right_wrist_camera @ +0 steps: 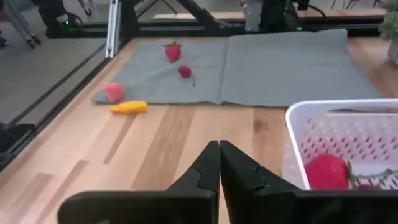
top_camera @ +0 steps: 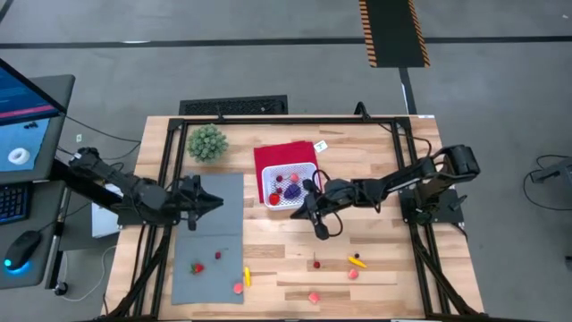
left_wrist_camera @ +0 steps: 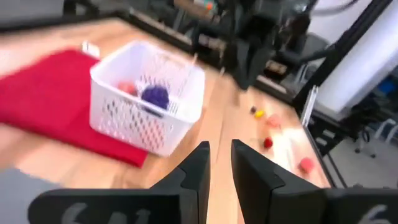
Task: Pick and placing Produce into tupperware
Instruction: Put the red cherry into the white bin
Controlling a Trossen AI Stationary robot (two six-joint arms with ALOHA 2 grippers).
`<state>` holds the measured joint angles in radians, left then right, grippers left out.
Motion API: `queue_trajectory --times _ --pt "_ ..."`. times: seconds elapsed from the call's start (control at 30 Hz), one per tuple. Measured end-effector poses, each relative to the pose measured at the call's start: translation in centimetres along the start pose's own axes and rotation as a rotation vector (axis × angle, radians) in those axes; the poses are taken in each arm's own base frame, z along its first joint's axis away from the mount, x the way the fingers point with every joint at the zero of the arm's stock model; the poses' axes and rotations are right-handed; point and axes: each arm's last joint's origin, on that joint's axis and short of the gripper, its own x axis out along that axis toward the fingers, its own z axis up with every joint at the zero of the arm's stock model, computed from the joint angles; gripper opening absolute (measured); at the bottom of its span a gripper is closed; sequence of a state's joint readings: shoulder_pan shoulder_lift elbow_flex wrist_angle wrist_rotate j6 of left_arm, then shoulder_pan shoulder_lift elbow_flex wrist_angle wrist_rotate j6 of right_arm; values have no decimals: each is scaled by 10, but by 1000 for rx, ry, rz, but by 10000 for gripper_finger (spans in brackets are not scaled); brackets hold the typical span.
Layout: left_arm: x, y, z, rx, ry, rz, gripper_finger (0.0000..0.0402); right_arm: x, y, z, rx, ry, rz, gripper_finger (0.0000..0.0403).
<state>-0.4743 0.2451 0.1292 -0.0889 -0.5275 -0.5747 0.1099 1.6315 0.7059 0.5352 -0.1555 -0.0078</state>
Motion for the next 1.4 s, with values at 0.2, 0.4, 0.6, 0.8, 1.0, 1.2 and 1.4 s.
queue_trajectory --times 0.2,0.4,0.6,0.8,1.0,1.2,1.4 --pt "11 -15 8 -74 131 2 55 -1 0 0 0 1 -1 26" --pt "23 -32 17 -69 368 153 55 -1 0 1 -27 -4 19 38" --pt "46 -56 16 -5 486 140 55 -21 -20 7 -37 -115 330 39" --pt "58 -73 11 112 435 134 55 -78 -45 -14 -20 -228 321 31" --pt "57 -73 7 105 444 152 55 -135 -36 -42 -108 -425 218 29" --pt "56 -70 5 79 477 172 55 -162 -19 -63 -151 -514 185 35" --pt "52 -67 0 -70 562 216 57 -167 -16 -68 -127 -516 169 35"
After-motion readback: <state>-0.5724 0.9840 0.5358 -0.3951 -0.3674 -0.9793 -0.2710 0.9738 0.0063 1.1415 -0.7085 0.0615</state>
